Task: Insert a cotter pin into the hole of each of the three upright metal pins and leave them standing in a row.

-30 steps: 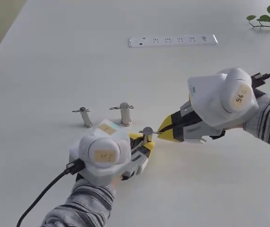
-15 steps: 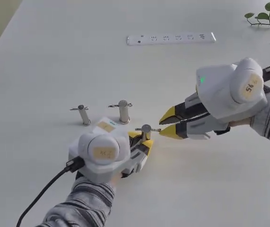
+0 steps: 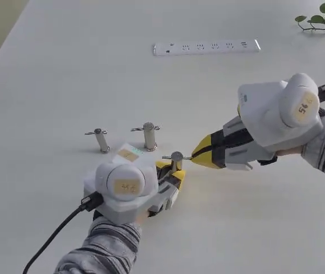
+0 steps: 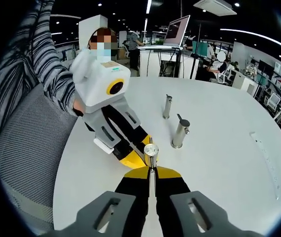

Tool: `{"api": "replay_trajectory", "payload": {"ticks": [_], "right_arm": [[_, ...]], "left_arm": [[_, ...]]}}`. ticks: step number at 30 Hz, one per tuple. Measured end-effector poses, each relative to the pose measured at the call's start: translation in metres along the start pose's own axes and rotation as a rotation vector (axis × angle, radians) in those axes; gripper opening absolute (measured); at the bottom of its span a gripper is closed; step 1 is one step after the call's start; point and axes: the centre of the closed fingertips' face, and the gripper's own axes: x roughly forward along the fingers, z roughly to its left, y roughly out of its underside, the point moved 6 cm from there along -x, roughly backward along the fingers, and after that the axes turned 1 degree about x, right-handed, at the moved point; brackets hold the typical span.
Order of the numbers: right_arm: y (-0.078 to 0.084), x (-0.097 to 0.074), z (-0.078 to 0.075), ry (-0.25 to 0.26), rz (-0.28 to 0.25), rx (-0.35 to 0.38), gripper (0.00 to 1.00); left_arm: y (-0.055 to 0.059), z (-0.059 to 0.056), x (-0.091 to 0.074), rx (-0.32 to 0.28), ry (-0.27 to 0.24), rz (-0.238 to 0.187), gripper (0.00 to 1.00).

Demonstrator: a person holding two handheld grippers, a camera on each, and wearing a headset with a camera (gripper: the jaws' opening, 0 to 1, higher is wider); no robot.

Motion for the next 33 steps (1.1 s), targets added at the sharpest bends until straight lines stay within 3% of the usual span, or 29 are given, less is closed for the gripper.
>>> {"api": "replay_trajectory", "payload": {"ticks": [15,33], "right_arm": [[-0.0072,0.0052,-0.0005,-0.001,-0.002,-0.036,0.00],[-0.0076,0.0087,-0.0002,0.006,0.002,0.008,0.00]], "left_arm": [[0.0005,-0.0002,0.0013,-0.016,-0.009,-0.001,0.11],[0.0009,-0.0001,0.0023,-0.029,-0.010,0.010,0.12]]}}
